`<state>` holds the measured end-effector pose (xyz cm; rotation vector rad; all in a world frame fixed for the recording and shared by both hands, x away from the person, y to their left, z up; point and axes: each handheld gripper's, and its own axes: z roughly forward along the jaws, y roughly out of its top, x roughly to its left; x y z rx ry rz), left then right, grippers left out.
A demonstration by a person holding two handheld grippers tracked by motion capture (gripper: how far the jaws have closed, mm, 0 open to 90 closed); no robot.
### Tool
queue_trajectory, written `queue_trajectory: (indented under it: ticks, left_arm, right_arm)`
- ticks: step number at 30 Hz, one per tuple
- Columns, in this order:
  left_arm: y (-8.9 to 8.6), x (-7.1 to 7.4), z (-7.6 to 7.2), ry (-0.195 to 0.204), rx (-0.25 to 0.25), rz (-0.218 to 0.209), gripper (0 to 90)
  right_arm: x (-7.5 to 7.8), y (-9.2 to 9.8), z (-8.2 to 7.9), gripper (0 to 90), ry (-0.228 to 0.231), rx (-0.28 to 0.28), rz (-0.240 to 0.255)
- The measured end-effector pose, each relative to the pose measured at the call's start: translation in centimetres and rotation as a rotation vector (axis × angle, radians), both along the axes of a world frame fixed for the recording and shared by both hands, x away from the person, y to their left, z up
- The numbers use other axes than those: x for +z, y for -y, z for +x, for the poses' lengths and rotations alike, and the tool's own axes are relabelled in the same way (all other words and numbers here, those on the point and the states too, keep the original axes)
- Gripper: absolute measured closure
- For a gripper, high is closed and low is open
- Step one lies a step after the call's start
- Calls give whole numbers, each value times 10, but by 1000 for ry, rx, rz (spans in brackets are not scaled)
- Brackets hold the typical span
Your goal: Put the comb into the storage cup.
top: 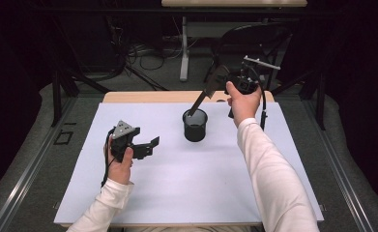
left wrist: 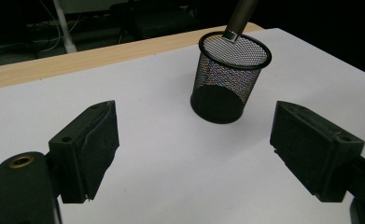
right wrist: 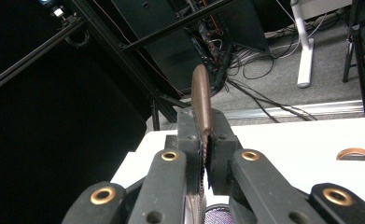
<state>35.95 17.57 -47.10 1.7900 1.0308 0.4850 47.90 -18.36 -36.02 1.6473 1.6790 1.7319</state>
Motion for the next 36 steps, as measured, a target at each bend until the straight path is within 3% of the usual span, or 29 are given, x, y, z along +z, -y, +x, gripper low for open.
queue_trajectory:
  ticks: [36]
  left_arm:
    - [0, 0, -1, 1, -5, -1, 157]
  right_arm:
    - [-14, -5, 8, 866, -21, -14, -21]
